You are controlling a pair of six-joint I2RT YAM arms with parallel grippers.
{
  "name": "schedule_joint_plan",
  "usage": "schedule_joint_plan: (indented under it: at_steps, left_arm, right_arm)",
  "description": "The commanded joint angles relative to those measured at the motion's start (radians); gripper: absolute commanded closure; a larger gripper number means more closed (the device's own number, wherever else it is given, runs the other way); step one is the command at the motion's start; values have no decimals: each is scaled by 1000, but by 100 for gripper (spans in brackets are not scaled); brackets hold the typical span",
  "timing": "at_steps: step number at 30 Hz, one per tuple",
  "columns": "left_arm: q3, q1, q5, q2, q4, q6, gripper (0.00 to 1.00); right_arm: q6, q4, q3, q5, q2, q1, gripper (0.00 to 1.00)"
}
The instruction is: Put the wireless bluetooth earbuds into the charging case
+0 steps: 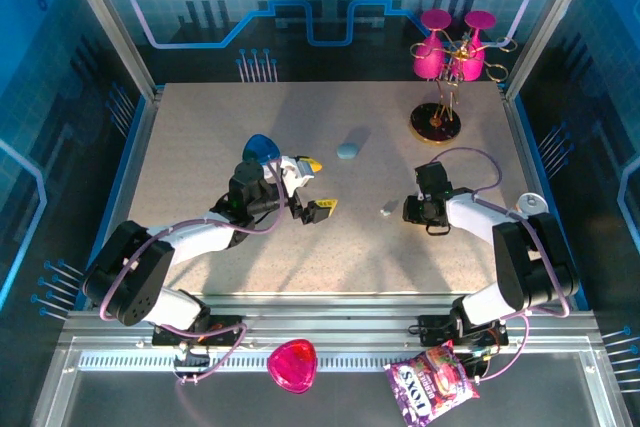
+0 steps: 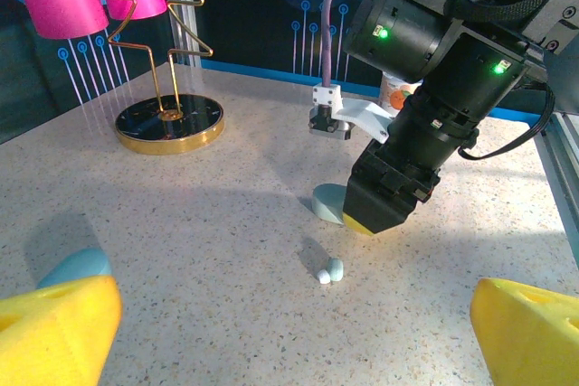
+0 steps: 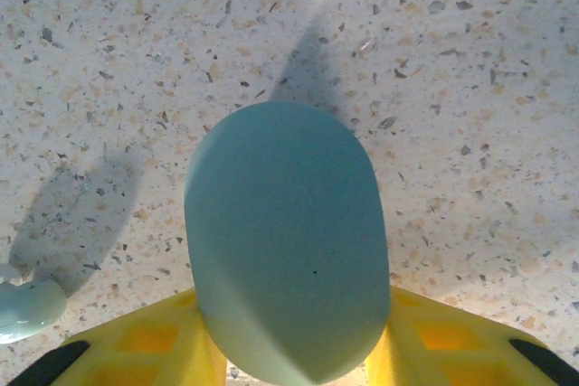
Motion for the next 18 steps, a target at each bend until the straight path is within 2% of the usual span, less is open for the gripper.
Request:
schedule_joint_plan:
  at_steps: [1, 4, 6, 8, 18]
  left_arm:
    - [-6, -7, 18, 1, 39, -12, 1]
    - [-4, -8, 18, -1, 34, -11, 1]
    - [-2, -8, 17, -3, 27, -5, 1]
    - [-2, -8, 17, -3, 27, -4, 1]
    - [-1, -8, 19, -3, 29, -6, 1]
  right_arm:
    - [-11, -9, 19, -15, -13, 12, 60]
    - [-13, -18, 25, -20, -13, 13, 59]
    - [-14, -21, 29, -18, -11, 12, 49]
    - [-14, -22, 34, -15, -5, 14, 45]
    - [-4, -18, 61, 7, 37, 9, 49]
